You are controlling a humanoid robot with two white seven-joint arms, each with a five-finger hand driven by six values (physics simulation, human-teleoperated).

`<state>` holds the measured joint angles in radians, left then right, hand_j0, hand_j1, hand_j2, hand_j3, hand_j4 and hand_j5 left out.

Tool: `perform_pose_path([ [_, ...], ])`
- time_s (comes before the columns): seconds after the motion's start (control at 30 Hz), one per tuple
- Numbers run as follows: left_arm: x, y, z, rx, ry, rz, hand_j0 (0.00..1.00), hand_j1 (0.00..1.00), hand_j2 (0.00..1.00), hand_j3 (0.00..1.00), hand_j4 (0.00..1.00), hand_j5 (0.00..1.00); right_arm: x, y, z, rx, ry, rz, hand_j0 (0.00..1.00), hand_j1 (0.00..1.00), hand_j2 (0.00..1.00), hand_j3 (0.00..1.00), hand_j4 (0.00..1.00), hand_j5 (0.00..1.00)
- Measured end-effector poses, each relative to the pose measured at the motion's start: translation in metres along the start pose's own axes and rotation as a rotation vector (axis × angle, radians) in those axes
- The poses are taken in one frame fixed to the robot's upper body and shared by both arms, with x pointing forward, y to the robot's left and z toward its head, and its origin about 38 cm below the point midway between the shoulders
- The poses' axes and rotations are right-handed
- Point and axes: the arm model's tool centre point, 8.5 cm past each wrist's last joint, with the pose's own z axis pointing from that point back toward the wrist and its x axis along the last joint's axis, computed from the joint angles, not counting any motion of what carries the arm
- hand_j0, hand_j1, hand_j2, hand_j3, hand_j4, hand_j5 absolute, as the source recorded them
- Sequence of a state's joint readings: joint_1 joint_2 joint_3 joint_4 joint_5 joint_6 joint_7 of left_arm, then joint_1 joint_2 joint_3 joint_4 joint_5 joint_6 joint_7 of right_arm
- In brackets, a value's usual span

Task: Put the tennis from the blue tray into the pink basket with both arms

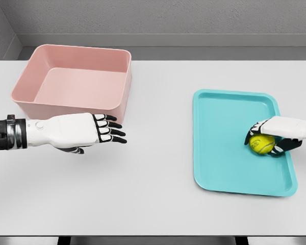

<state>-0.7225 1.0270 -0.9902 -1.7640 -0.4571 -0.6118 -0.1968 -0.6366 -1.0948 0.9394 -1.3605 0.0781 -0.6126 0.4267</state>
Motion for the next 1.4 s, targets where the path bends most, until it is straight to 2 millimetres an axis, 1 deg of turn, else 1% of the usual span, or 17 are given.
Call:
perform_pose_path([
  [0.17, 0.000, 0.000, 0.000, 0.000, 0.000, 0.000, 1.00, 1.00, 1.00, 1.00, 1.00, 1.00, 0.000, -0.006, 0.000, -0.016, -0.001, 0.005, 0.58, 0.58, 0.58, 0.58, 0.58, 0.58],
  [0.37, 0.000, 0.000, 0.000, 0.000, 0.000, 0.000, 1.00, 1.00, 1.00, 1.00, 1.00, 1.00, 0.003, -0.021, -0.002, -0.045, -0.013, 0.025, 0.57, 0.57, 0.57, 0.57, 0.57, 0.57],
  [0.63, 0.000, 0.001, 0.000, 0.002, 0.000, -0.002, 1.00, 1.00, 1.00, 1.00, 1.00, 1.00, 0.015, -0.039, -0.018, -0.085, -0.061, 0.050, 0.55, 0.55, 0.55, 0.55, 0.55, 0.55],
  [0.83, 0.000, 0.001, 0.000, 0.002, 0.001, -0.002, 1.00, 1.00, 1.00, 1.00, 1.00, 1.00, 0.030, -0.055, -0.032, -0.115, -0.111, 0.079, 0.54, 0.54, 0.54, 0.54, 0.54, 0.54],
  [1.07, -0.001, 0.001, 0.000, 0.002, 0.002, -0.003, 1.00, 1.00, 1.00, 1.00, 1.00, 1.00, 0.048, -0.068, -0.045, -0.138, -0.170, 0.110, 0.54, 0.54, 0.54, 0.54, 0.54, 0.54],
  [1.17, -0.001, 0.001, 0.000, 0.003, 0.002, -0.003, 1.00, 1.00, 1.00, 1.00, 1.00, 1.00, 0.061, -0.076, -0.053, -0.153, -0.209, 0.129, 0.54, 0.54, 0.54, 0.54, 0.54, 0.54],
  [1.4, -0.001, 0.002, 0.000, 0.002, 0.002, -0.004, 1.00, 1.00, 1.00, 1.00, 1.00, 1.00, 0.089, -0.084, -0.073, -0.171, -0.300, 0.155, 0.54, 0.54, 0.54, 0.54, 0.54, 0.54],
])
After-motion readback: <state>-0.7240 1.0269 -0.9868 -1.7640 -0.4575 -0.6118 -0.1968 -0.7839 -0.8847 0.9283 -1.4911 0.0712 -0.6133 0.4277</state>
